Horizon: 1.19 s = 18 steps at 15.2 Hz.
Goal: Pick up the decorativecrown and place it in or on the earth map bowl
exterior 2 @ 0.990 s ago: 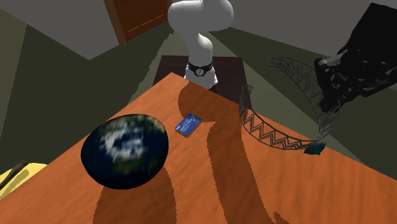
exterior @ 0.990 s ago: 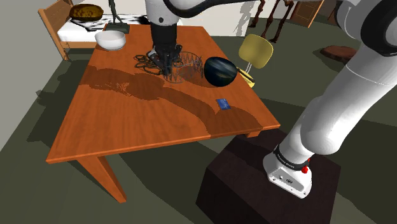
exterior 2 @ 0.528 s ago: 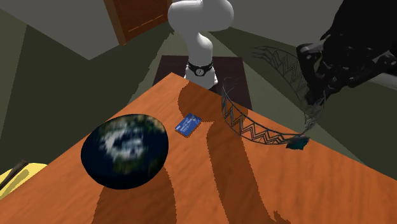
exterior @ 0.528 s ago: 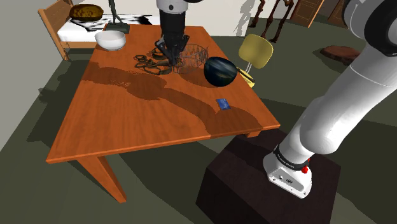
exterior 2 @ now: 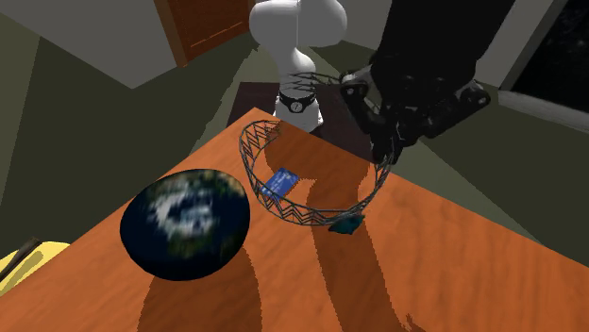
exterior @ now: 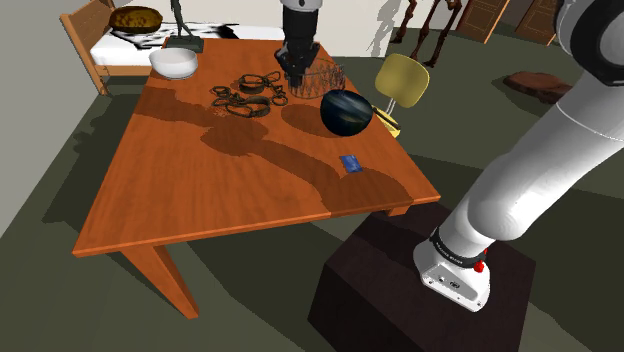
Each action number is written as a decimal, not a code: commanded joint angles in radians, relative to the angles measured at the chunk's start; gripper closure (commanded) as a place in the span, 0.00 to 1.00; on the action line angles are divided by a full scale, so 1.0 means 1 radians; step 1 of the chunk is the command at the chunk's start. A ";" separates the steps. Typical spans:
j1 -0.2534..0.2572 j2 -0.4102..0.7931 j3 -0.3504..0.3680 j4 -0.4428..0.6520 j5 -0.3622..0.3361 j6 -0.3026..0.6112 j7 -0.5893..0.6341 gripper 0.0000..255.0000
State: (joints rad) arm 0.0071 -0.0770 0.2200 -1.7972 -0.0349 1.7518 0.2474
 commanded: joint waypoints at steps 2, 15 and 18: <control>-0.038 -0.006 -0.045 -0.003 0.000 0.001 -0.084 1.00; -0.165 0.073 -0.187 0.090 -0.003 -0.003 -0.353 1.00; -0.165 0.070 -0.187 0.046 -0.003 0.038 -0.352 1.00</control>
State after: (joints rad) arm -0.1558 -0.0071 0.0347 -1.7394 -0.0385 1.7774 -0.1002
